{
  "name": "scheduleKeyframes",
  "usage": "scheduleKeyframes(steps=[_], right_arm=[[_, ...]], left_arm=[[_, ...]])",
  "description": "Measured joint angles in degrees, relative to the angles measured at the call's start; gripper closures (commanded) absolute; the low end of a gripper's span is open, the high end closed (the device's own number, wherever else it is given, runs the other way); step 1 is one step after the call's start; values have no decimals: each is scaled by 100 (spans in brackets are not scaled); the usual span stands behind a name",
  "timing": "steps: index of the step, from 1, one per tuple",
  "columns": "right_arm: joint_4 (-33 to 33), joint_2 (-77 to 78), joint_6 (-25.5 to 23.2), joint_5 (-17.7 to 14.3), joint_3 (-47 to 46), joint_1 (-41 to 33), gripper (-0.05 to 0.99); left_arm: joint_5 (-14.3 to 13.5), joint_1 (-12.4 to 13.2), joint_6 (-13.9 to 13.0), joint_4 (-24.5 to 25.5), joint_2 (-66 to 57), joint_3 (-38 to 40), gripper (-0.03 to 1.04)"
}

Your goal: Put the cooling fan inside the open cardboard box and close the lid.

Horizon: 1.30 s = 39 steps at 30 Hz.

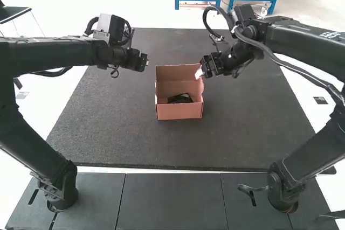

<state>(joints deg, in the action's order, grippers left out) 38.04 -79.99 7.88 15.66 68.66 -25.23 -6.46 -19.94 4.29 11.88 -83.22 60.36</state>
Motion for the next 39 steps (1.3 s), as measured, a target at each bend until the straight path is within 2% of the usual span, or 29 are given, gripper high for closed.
scheduleKeyframes(steps=[10, 19, 25, 39], right_arm=[[2, 476, -81, -2, 0, 2, 9], [118, 758, -109, 0, 0, 2, 8], [164, 769, -131, -2, 0, 2, 4], [170, 769, -144, -4, 0, 2, 4]], left_arm=[[-2, -20, -2, 28, -247, 321, 5], [-22, -284, -4, 66, -503, 564, 5], [-17, -409, -26, 273, -540, 634, 5], [138, -520, -44, 758, -538, 632, 5]])
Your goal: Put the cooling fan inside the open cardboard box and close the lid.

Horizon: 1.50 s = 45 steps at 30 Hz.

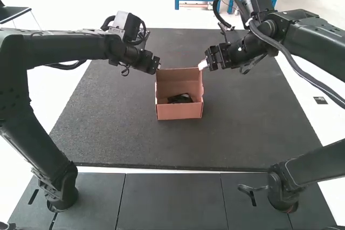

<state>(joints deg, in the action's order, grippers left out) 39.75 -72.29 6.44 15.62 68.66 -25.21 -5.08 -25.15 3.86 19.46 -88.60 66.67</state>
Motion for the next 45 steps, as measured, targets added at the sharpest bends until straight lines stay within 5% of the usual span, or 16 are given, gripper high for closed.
scheduleKeyframes(steps=[16, 31, 38, 45], right_arm=[[2, 0, -20, -59, 0, 114, 4], [24, 0, -92, -59, 0, 114, 4], [52, 0, -131, -61, 0, 111, 4], [37, 0, -155, -101, 0, 114, 4]], left_arm=[[214, -74, 2, 92, -2, -535, 5], [210, -310, 9, -1449, 0, -2004, 5], [210, -321, 186, -1493, 50, -2087, 5], [214, 46, 308, -1762, 713, -2079, 5]])
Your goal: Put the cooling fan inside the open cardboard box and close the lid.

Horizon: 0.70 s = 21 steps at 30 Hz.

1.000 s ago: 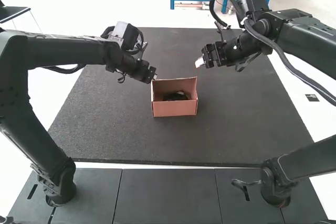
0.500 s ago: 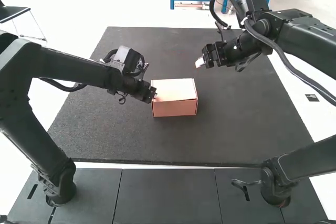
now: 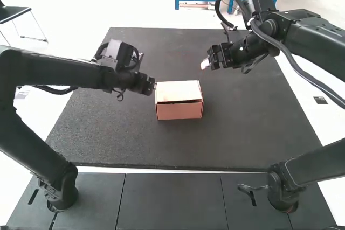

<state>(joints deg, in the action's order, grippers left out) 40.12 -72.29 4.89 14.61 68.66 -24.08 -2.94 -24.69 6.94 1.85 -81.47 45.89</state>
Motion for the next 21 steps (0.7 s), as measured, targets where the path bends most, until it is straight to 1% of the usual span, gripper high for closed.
scheduleKeyframes(steps=[4, 8, 12, 14, 21], right_arm=[[-310, 61, -94, -68, -7, -2, 4], [-614, 299, -293, -221, -94, 0, 3], [-1027, 511, -452, -396, -306, 111, 3], [-1296, 621, -494, -457, -509, 229, 3], [-2205, 1292, -835, -560, -1412, 855, 3]], left_arm=[[0, 267, 0, -140, 728, 0, 5], [92, 485, 0, -219, 1156, -15, 5], [192, 721, -7, -448, 1436, -330, 5], [260, 780, -9, -544, 1582, -538, 5], [448, 787, -26, -1099, 2404, -1296, 5]])
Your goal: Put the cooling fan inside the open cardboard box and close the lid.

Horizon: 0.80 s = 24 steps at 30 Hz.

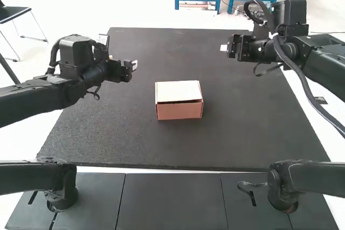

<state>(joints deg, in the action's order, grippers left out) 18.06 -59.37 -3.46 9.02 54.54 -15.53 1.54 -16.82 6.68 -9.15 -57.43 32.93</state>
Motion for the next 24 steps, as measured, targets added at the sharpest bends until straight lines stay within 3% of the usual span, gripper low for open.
scheduleKeyframes(steps=[7, 10, 16, 24], right_arm=[[-898, 796, -691, -2, -1209, 686, 3], [-1303, 1045, -789, -52, -1825, 981, 2], [-2118, 1593, -284, -328, -2855, 1325, 3], [-3016, 2601, 199, -765, -4026, 1071, 2]], left_arm=[[92, 17, 0, -396, 901, -964, 5], [181, 144, 0, -730, 1248, -1392, 5], [632, 612, 0, -1086, 1637, -1906, 5], [1375, 1270, -35, -1526, 1996, -2435, 5]])
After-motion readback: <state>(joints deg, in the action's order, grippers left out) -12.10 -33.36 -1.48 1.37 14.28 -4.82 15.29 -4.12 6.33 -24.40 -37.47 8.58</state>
